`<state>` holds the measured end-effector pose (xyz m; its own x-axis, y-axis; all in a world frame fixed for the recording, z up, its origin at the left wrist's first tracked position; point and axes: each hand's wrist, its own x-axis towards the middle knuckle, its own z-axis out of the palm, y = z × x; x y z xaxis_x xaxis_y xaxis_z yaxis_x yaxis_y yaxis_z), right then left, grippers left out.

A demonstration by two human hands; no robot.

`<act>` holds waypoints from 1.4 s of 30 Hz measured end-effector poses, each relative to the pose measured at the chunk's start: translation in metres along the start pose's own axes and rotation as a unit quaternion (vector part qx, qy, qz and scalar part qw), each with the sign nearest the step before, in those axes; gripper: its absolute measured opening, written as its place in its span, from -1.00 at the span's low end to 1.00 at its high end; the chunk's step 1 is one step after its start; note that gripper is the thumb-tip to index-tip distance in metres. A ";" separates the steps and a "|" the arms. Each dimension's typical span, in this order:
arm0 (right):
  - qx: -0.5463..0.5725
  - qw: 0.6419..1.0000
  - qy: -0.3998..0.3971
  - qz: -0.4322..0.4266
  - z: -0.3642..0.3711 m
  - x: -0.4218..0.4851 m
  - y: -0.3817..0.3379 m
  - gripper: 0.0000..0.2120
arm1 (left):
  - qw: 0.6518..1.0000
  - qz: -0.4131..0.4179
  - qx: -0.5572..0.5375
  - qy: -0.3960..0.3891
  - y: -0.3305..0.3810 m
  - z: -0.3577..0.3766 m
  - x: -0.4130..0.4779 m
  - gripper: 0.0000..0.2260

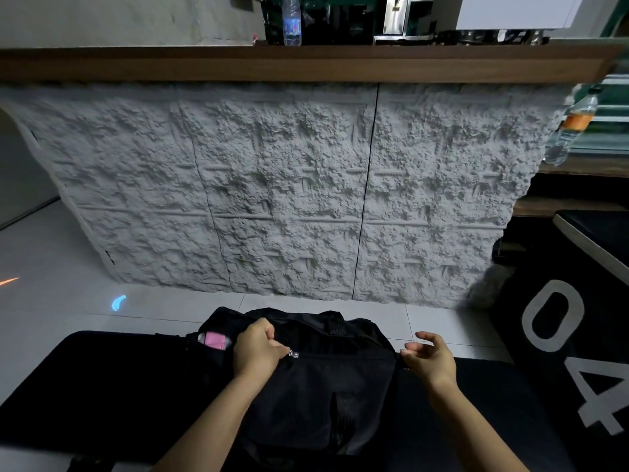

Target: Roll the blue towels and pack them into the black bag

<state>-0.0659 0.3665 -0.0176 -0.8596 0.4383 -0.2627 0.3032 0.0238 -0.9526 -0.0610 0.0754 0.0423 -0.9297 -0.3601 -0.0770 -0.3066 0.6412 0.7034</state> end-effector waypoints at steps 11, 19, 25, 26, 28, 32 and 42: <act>-0.055 0.998 0.023 -0.010 0.003 -0.004 -0.005 -0.66 | 0.994 -0.055 0.069 0.067 -0.052 -0.105 0.043 -0.69; -0.156 0.986 0.017 -0.057 0.012 -0.008 -0.004 -0.73 | 0.988 -0.059 0.070 0.126 -0.080 -0.113 0.049 -0.86; -0.479 0.831 -0.145 -0.243 0.036 -0.036 -0.005 -0.60 | 0.943 0.176 0.281 -0.020 -0.072 -0.068 0.026 -0.64; -0.524 0.797 -0.171 -0.245 0.042 -0.042 -0.005 -0.55 | 0.929 0.179 0.320 -0.049 -0.070 -0.061 0.023 -0.58; -0.589 0.745 -0.204 -0.238 0.054 -0.055 -0.008 -0.48 | 0.910 0.176 0.367 -0.078 -0.070 -0.054 0.018 -0.52; -0.643 0.695 -0.213 -0.243 0.068 -0.065 -0.008 -0.45 | 0.882 0.181 0.425 -0.090 -0.067 -0.054 0.016 -0.48; -0.631 0.673 -0.212 -0.322 0.089 -0.017 -0.036 -0.62 | 0.826 0.230 0.503 -0.108 -0.010 -0.041 0.079 -0.46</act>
<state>-0.0992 0.2780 0.0079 -0.9390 -0.3171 -0.1329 -0.3101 0.9481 -0.0707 -0.1228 0.0123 0.0579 -0.9764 0.1378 -0.1664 0.1757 0.9547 -0.2404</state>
